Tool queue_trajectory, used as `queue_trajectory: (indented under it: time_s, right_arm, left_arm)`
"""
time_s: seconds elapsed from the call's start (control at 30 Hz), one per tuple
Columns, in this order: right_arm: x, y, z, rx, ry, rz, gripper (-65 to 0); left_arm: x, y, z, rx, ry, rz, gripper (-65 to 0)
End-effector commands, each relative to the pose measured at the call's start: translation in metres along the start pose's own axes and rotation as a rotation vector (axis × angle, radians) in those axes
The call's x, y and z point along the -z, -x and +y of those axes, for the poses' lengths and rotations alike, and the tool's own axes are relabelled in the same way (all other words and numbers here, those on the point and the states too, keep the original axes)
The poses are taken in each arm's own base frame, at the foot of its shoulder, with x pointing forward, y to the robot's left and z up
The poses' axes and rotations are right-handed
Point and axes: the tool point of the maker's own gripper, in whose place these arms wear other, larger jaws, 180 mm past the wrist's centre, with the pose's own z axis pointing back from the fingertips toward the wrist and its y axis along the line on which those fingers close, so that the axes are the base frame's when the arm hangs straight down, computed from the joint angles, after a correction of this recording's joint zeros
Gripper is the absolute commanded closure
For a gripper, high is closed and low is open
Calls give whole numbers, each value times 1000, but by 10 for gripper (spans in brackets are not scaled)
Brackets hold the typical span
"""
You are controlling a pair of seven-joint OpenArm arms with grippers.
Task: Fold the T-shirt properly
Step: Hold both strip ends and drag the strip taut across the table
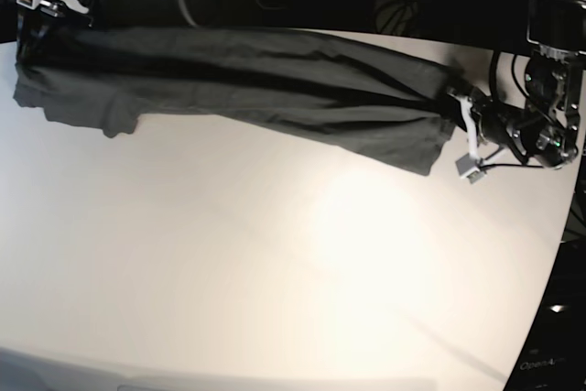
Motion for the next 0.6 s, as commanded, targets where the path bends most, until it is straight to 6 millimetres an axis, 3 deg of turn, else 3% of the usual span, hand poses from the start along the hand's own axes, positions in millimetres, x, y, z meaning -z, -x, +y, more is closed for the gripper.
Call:
queue_trajectory:
  time_s: [0.0, 0.2, 0.47, 0.57]
  right_arm:
    - [-5, -10, -18, -28, 53, -34, -128]
    - [-5, 8, -19, -26, 55, 65, -303]
    - [-5, 11, -19, -28, 54, 88, -411]
    - [-7, 23, -21, -30, 54, 158, -422]
  left_arm:
    - [-11, -8, 7, 14, -24, -20, -41]
    - [-11, -9, 7, 15, -23, -22, -41]
    - [-11, -9, 7, 15, -23, -20, -41]
    - [-11, -9, 7, 15, -23, -20, -41]
